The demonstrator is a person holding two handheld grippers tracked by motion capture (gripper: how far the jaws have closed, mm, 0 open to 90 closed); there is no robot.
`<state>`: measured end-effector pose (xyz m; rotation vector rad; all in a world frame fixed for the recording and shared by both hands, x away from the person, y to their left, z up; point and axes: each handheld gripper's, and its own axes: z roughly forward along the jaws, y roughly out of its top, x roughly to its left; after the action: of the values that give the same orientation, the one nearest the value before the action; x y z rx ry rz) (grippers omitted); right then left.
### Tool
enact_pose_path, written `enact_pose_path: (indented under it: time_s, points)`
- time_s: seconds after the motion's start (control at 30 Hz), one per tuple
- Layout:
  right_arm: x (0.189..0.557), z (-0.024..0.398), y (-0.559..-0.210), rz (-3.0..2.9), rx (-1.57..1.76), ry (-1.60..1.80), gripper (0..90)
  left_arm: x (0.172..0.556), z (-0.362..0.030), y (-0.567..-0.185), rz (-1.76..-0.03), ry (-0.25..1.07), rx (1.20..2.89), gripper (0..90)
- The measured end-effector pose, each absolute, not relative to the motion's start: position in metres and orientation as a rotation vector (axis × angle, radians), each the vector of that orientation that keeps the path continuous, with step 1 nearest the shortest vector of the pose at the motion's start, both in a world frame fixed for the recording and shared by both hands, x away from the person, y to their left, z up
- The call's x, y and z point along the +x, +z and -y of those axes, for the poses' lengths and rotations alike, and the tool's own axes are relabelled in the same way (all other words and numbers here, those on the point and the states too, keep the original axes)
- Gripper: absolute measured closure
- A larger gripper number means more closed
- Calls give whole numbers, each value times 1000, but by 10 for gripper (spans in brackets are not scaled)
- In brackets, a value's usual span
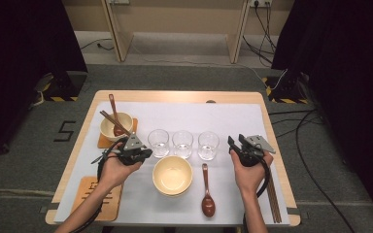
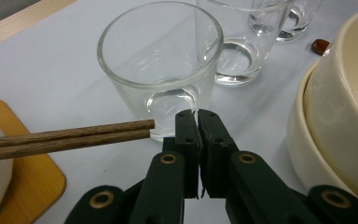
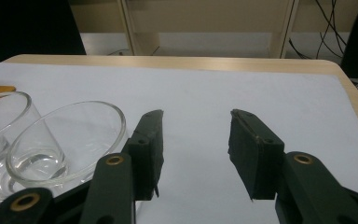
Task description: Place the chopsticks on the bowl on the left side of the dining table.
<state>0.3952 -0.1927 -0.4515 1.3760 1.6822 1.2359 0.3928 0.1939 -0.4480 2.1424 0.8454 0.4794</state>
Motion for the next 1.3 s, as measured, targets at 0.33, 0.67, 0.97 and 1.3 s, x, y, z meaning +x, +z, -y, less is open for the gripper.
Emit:
enact_pose_path:
  time_s: [0.33, 0.67, 0.97, 1.3]
  points:
    - [396, 193, -453, -1688, 1377, 1232, 554, 400, -194, -449, -861, 505, 2149, 860]
    - [396, 193, -453, -1685, 1375, 1230, 554, 405, -196, -449, -873, 519, 2151, 862]
    - [396, 193, -453, -1685, 1375, 1231, 554, 408, -200, -449, -885, 536, 2153, 861]
    - [396, 193, -453, -1686, 1377, 1230, 553, 410, -204, -449, -898, 543, 2133, 858]
